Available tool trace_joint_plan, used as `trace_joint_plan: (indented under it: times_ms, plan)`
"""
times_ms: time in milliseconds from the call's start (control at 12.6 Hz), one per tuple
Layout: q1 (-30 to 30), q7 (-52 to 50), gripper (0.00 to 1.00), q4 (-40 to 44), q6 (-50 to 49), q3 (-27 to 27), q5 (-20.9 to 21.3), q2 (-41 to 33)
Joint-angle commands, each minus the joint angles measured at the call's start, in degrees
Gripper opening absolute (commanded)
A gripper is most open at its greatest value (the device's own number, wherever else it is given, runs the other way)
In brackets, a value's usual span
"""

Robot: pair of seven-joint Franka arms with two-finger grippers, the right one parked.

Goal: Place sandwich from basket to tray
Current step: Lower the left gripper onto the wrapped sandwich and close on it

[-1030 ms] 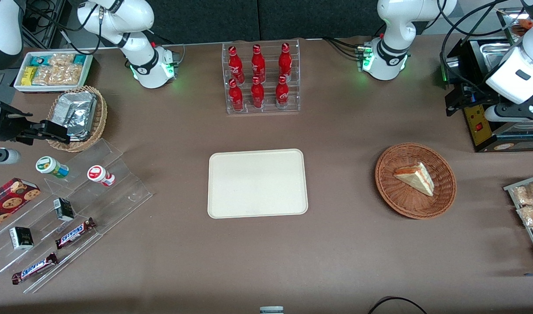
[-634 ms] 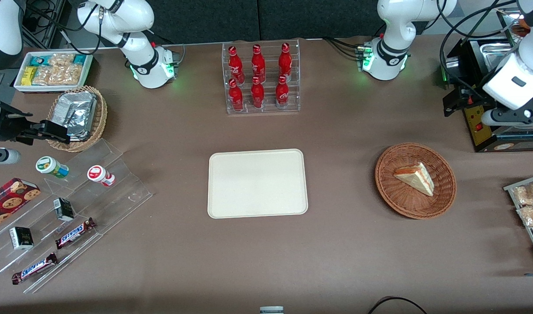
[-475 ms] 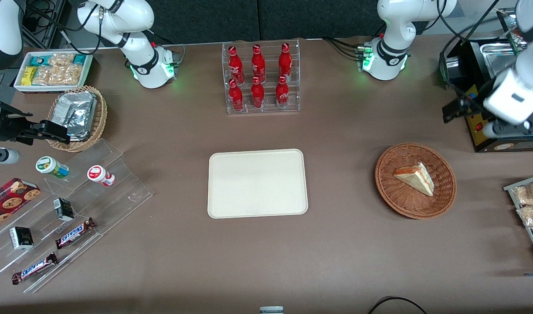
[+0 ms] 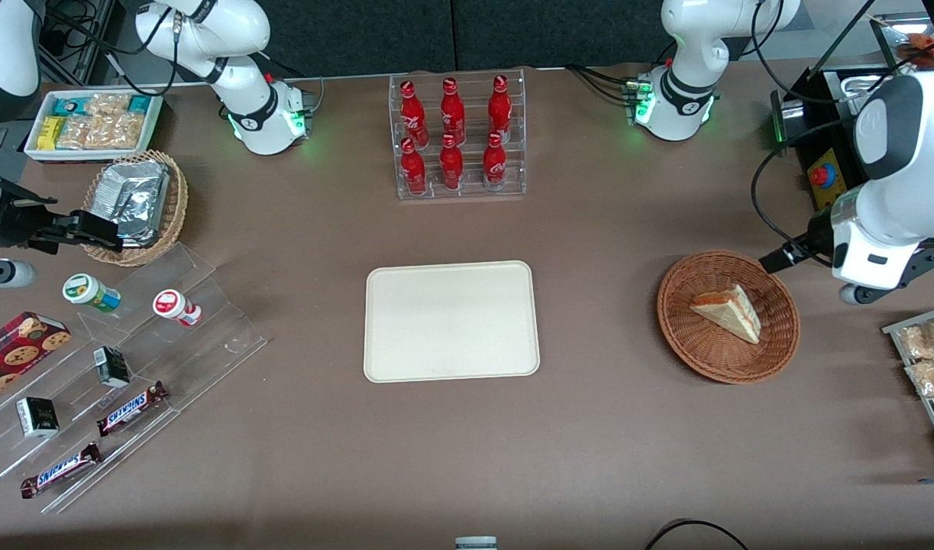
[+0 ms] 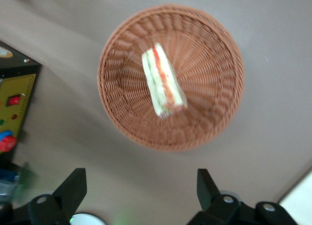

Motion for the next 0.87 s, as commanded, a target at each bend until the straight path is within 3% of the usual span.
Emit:
trace_joint_plan:
  times_ms: [0,317,792]
  plan:
    - [1.7,-11.61,1.0,-11.23,12.98,-0.11,0.72,-3.24]
    - [1.61,-26.15,1.0,-12.06,23.56,-0.2,0.72,5.18]
    - [1.61,-26.96,1.0,-12.41,30.26,-0.11,0.89,15.47]
